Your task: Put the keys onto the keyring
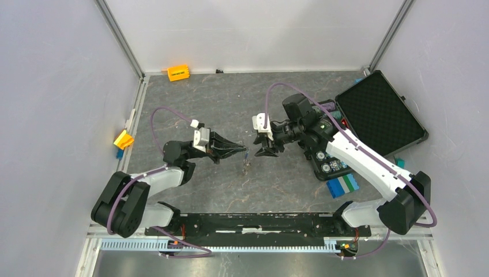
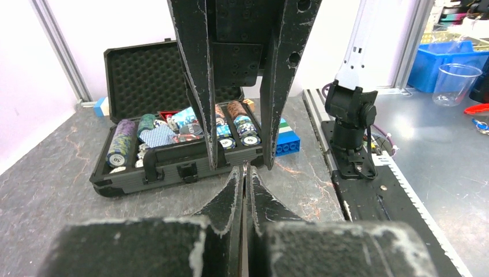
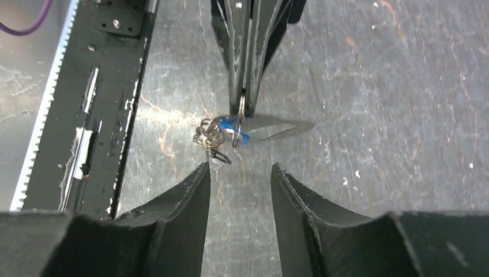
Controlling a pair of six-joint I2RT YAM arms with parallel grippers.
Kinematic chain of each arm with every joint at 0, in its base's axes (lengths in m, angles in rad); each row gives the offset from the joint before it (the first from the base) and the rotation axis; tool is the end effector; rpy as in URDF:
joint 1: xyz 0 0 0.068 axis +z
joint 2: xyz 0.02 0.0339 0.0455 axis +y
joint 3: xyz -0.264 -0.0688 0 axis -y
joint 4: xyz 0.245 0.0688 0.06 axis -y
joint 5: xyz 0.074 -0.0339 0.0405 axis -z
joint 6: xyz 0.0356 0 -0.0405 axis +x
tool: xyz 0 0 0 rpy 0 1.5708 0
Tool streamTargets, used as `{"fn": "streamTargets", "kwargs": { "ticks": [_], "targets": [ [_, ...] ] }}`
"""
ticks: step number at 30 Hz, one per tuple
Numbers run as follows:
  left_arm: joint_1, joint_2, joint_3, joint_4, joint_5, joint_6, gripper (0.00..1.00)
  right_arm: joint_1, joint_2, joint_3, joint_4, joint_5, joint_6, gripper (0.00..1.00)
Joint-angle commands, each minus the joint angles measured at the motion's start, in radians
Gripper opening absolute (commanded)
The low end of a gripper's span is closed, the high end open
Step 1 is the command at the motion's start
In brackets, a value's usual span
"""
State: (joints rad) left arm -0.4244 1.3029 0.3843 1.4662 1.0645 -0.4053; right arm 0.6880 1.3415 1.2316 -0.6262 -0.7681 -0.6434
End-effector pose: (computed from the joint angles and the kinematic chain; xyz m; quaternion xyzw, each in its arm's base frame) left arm 0.1917 -0.1208 0.2573 0.4465 0.4176 -0.5302 0.5875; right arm 0.2036 0.1994 0.3365 -0.6429 0.5728 0.3508 0.3681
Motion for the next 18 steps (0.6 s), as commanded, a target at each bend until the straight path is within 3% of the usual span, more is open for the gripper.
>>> {"fn": "streamTargets", "kwargs": {
  "ticks": [1, 3, 11, 18],
  "targets": [
    [-0.014, -0.016, 0.033, 0.091, 0.007, -0.038, 0.02, -0.004, -0.023, 0.005, 0.103, -0.104, 0.044, 0.47],
    [-0.019, -0.014, 0.034, 0.091, 0.013, -0.036, 0.02, -0.004, -0.018, 0.013, 0.113, -0.132, 0.06, 0.44],
    [-0.024, -0.015, 0.034, 0.09, 0.023, -0.03, 0.02, -0.004, 0.001, 0.018, 0.111, -0.15, 0.066, 0.17],
    [-0.024, -0.019, 0.033, 0.09, 0.025, -0.029, 0.02, -0.004, 0.007, 0.002, 0.115, -0.158, 0.072, 0.12]
  ]
}}
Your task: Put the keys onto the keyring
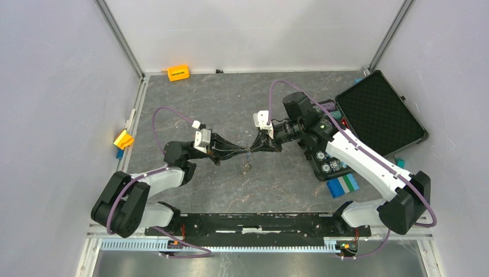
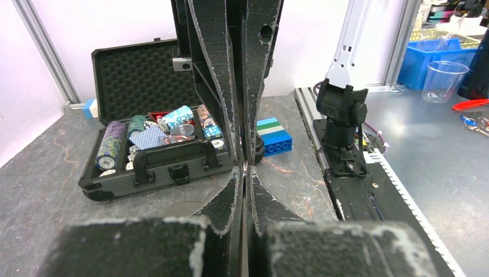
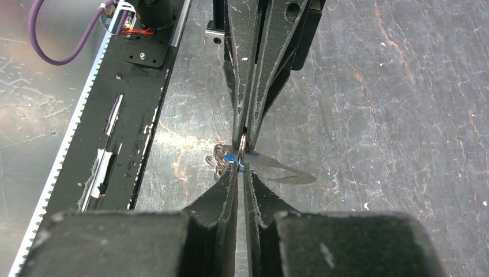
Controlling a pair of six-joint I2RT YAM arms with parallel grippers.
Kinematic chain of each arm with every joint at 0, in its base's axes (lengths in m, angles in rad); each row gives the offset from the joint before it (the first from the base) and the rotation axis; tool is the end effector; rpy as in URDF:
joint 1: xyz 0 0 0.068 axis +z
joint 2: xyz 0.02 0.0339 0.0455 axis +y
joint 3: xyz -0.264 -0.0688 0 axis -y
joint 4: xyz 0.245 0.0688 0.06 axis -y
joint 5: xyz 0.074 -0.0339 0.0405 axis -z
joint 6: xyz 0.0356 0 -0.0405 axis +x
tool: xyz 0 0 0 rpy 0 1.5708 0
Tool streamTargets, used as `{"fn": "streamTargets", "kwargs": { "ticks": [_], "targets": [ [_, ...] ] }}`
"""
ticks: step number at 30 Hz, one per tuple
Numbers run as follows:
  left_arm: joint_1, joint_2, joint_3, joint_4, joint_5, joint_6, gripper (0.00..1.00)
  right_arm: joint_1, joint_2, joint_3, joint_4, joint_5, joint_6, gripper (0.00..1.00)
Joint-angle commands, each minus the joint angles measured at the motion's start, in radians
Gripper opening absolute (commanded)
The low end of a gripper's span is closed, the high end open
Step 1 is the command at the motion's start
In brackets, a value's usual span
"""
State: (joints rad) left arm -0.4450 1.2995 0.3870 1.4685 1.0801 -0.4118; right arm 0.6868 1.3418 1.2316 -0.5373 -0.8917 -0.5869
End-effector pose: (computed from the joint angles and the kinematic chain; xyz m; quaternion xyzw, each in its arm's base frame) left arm 0.1884 -0.1246 0.2587 0.4563 0.4092 -0.5387 0.5781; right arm 0.2044 0.2034 0.3452 -0.6348 0.5352 0.4057 0.3821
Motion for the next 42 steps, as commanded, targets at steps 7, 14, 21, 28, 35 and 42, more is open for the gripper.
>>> {"fn": "streamTargets", "kwargs": {
  "ticks": [7, 14, 21, 28, 35, 42],
  "targets": [
    [-0.003, -0.017, 0.026, 0.088, 0.006, -0.021, 0.02, -0.003, 0.017, -0.011, 0.019, -0.036, 0.012, 0.12],
    [-0.004, -0.019, 0.024, 0.088, 0.006, -0.015, 0.02, -0.003, 0.023, -0.021, 0.022, -0.045, 0.015, 0.13],
    [-0.003, -0.021, 0.022, 0.088, 0.008, -0.01, 0.02, -0.003, 0.025, -0.024, 0.025, -0.048, 0.016, 0.06],
    [-0.003, -0.034, 0.021, 0.088, 0.011, -0.009, 0.02, -0.003, 0.029, -0.05, 0.035, -0.039, 0.014, 0.02],
    [-0.007, -0.046, 0.023, 0.087, 0.018, -0.015, 0.02, -0.003, 0.042, -0.057, 0.057, -0.051, 0.032, 0.02],
    [-0.018, -0.043, 0.027, 0.087, 0.037, -0.016, 0.02, -0.003, 0.067, -0.042, 0.064, -0.073, 0.04, 0.02]
  ]
}}
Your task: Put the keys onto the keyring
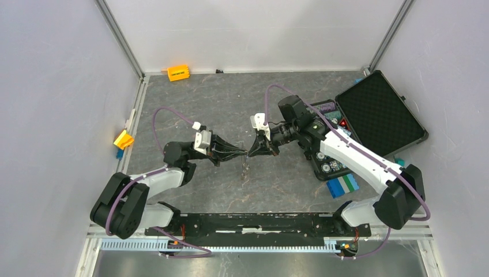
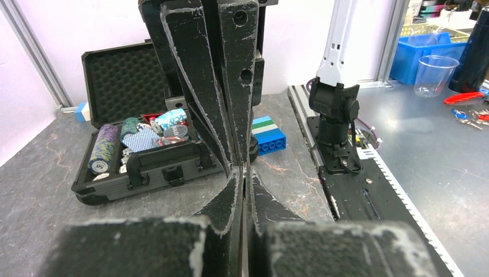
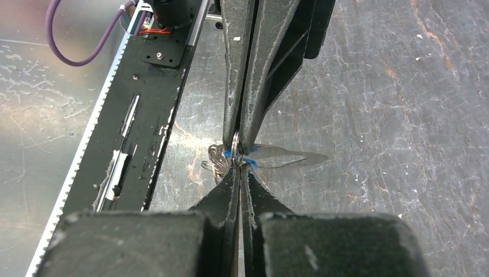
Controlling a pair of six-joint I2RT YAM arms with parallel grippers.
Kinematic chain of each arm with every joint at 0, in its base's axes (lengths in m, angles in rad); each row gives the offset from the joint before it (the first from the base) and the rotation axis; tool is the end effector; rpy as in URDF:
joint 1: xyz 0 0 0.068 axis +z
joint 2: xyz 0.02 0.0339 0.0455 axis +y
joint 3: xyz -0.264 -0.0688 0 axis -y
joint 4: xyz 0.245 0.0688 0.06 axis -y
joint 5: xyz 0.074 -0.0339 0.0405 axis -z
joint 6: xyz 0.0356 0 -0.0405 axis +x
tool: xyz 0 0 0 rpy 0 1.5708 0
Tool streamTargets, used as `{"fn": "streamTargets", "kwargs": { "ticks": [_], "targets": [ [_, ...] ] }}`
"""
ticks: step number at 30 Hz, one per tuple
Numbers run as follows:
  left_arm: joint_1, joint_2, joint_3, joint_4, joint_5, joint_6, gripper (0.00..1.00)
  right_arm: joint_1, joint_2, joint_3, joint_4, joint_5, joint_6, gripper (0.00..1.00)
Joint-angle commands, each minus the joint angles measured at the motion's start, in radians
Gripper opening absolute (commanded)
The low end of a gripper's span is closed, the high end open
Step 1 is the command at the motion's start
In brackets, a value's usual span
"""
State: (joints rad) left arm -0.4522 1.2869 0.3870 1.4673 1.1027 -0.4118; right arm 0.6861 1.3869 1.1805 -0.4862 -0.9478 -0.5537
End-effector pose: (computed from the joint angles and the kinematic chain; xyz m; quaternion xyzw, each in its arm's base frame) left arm 0.1852 -0.1253 0.2607 0.4675 0.4003 -0.5415 0.5728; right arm 0.2113 0.2104 0.3210 -0.6258 0.5428 0.4372 0.3501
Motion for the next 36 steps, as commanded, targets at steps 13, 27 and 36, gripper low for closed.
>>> {"fn": "streamTargets", "kwargs": {
  "ticks": [13, 27, 36],
  "targets": [
    [-0.021, -0.015, 0.03, 0.089, 0.051, -0.013, 0.02, -0.001, 0.043, 0.07, -0.091, -0.008, -0.083, 0.23],
    [-0.02, -0.046, 0.039, 0.09, -0.027, -0.062, 0.02, -0.009, -0.165, -0.042, 0.012, 0.029, -0.109, 0.49],
    [-0.028, -0.037, 0.067, 0.09, -0.105, -0.136, 0.02, -0.009, -0.16, -0.1, 0.231, 0.046, 0.05, 0.48]
  ]
}}
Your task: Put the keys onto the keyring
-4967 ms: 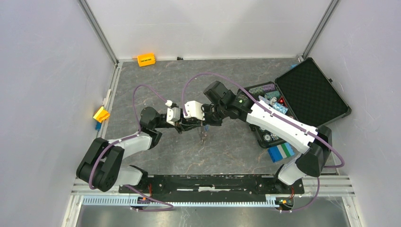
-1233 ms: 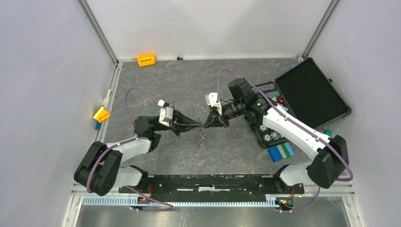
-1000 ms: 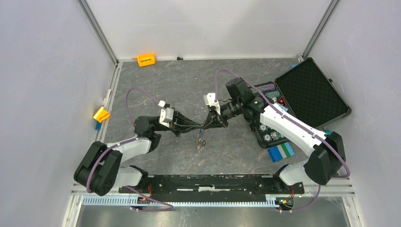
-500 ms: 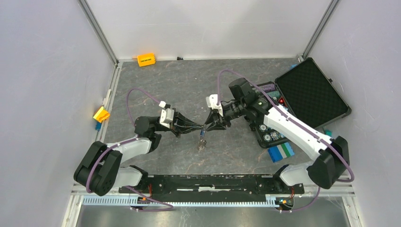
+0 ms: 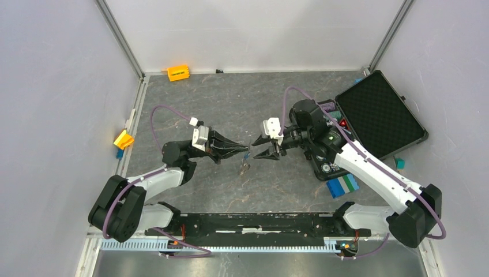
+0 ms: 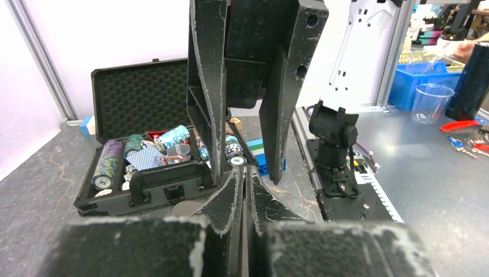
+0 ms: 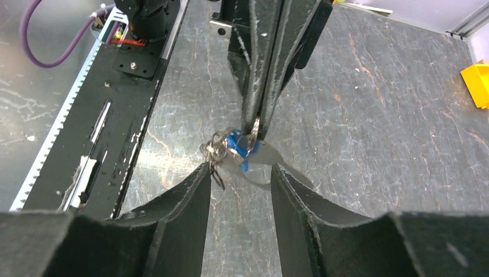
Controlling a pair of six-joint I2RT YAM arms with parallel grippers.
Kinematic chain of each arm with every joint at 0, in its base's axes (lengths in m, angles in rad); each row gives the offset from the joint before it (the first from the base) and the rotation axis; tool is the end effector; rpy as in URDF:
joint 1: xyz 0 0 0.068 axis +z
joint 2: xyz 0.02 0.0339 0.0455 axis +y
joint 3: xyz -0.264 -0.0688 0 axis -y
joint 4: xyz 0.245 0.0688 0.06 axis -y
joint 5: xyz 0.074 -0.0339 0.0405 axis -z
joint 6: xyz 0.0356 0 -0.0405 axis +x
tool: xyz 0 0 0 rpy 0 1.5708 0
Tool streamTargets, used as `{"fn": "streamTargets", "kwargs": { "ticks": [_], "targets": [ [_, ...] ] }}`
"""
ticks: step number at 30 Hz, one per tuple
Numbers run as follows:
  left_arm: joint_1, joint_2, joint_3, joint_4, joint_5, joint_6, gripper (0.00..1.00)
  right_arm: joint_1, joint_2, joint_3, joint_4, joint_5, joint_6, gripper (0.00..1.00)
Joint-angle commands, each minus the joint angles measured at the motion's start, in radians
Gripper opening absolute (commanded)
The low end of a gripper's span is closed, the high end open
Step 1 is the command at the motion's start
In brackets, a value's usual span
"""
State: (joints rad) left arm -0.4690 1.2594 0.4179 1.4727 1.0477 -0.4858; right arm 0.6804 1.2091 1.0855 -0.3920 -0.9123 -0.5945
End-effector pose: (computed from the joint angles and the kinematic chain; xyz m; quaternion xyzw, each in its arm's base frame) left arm 0.1834 -0.1275 0.2763 0.4427 0.3957 -0.5559 0.5817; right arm 0.1847 0.1857 0.3425 -0.6399 0.4914 0.3997 0.4352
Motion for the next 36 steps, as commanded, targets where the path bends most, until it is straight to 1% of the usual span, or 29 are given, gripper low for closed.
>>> {"fn": "streamTargets", "kwargs": {
  "ticks": [1, 7, 13, 17, 23, 29, 36],
  "targets": [
    [-0.014, -0.01, 0.034, 0.084, -0.051, -0.06, 0.02, -0.004, 0.026, 0.0, 0.144, 0.004, 0.102, 0.47],
    [-0.02, -0.011, 0.022, 0.084, -0.059, -0.051, 0.02, -0.004, 0.056, 0.007, 0.173, -0.038, 0.151, 0.42],
    [-0.021, -0.012, 0.014, 0.085, -0.068, -0.033, 0.02, -0.004, 0.048, -0.015, 0.19, -0.062, 0.166, 0.37],
    [-0.02, -0.009, 0.012, 0.084, -0.077, -0.026, 0.02, -0.004, 0.043, -0.027, 0.207, -0.072, 0.181, 0.32],
    [-0.021, -0.007, 0.015, 0.084, -0.077, -0.027, 0.02, -0.004, 0.044, -0.038, 0.223, -0.072, 0.196, 0.21],
    [-0.021, -0.007, 0.005, 0.085, -0.072, -0.019, 0.02, -0.007, 0.04, -0.037, 0.228, -0.074, 0.203, 0.19],
    [-0.02, -0.002, 0.005, 0.084, -0.064, -0.016, 0.02, -0.015, 0.037, -0.034, 0.237, -0.079, 0.219, 0.2]
  ]
}}
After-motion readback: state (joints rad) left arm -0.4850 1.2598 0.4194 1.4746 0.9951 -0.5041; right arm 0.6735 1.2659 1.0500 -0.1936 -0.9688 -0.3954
